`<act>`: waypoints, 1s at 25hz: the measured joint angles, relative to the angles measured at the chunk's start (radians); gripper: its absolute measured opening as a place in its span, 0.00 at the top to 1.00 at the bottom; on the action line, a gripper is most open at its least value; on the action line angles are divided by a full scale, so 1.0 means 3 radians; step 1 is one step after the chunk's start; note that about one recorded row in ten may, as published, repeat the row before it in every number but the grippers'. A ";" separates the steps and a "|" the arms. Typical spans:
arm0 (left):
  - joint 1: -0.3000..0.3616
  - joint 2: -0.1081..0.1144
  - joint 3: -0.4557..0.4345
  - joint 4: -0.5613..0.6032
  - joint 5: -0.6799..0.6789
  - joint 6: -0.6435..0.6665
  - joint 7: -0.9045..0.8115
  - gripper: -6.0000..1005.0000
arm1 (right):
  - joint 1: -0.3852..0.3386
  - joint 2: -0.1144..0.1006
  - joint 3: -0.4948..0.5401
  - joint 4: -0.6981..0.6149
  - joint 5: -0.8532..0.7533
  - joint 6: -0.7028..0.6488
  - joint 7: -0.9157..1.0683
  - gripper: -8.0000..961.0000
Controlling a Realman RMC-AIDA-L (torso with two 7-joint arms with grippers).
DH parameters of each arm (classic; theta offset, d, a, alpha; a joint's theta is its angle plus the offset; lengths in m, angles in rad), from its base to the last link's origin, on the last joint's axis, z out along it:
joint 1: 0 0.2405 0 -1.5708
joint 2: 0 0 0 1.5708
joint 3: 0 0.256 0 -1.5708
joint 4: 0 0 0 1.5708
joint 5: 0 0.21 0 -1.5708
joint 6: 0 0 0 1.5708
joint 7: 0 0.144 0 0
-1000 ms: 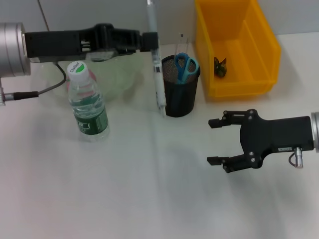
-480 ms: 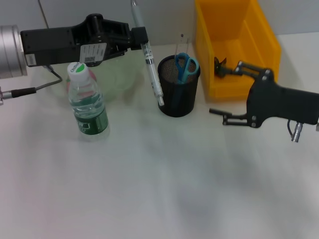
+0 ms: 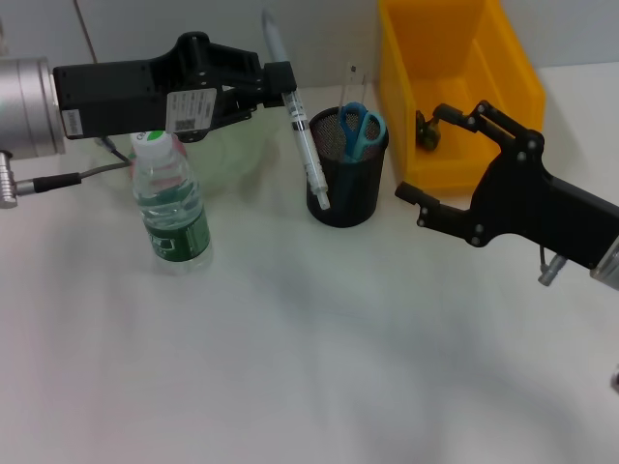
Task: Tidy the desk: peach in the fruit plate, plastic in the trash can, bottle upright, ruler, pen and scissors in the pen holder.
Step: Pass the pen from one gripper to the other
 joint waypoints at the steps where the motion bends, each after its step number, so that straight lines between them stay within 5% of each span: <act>1: -0.0013 0.0001 0.0000 -0.0016 0.0004 0.0000 -0.0010 0.84 | 0.0033 -0.0002 0.0012 0.0079 0.0032 -0.0030 -0.0144 0.14; 25: -0.0059 0.0016 0.0084 -0.0097 0.0029 0.0011 -0.0262 0.83 | 0.0319 0.0011 -0.0287 0.0574 0.0130 -0.0487 -0.1644 0.14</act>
